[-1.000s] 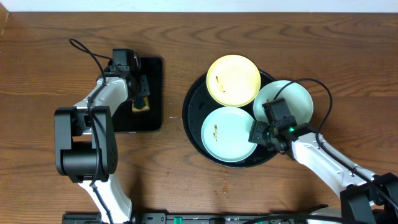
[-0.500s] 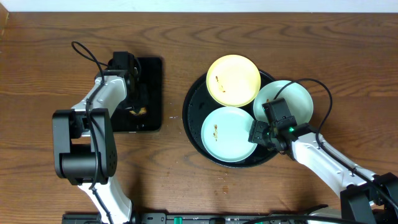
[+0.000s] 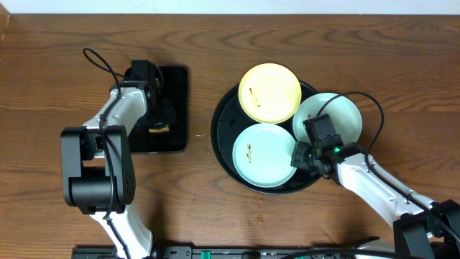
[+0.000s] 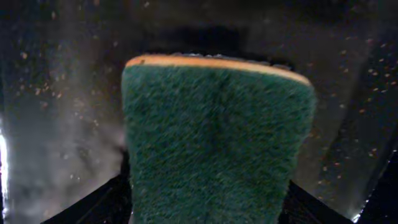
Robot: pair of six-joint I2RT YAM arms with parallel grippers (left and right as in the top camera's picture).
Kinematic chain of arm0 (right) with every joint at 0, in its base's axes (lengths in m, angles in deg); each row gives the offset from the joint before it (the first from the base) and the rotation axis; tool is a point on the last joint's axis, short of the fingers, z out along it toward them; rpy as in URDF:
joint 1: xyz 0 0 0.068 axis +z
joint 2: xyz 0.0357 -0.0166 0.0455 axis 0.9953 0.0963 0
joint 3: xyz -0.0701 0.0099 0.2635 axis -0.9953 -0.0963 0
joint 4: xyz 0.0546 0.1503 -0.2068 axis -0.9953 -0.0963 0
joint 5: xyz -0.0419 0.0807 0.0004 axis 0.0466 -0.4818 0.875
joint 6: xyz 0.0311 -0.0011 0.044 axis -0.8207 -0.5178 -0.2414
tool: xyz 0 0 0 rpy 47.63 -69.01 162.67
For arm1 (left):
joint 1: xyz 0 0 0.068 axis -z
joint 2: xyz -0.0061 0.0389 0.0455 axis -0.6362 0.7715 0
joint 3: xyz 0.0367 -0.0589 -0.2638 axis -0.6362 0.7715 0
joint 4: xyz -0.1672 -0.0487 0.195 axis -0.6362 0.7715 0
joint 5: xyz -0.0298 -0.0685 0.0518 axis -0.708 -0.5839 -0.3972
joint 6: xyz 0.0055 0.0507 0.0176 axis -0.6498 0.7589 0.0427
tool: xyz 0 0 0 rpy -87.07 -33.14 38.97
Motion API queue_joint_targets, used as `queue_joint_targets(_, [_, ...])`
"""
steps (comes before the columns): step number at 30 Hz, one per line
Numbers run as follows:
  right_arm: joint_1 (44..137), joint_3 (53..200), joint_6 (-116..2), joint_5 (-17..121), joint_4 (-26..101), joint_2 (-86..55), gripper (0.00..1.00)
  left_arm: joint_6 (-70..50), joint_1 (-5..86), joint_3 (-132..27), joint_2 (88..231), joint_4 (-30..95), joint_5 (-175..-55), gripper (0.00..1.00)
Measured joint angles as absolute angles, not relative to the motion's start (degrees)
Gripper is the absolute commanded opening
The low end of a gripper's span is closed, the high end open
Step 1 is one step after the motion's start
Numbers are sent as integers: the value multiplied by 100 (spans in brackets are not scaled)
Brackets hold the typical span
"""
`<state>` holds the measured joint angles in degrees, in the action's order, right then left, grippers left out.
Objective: Clean dirty plates on tray and stack at the side
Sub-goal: 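Grasp the green-yellow sponge with the left gripper and lift it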
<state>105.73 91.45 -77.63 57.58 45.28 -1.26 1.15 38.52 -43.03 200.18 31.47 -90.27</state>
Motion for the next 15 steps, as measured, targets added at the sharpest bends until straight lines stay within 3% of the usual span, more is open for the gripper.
queue_joint_targets(15, [10573, 9016, -7780, 5758, 4611, -126, 40, -75, 3854, -4301, 20018, 3049, -9023, 74])
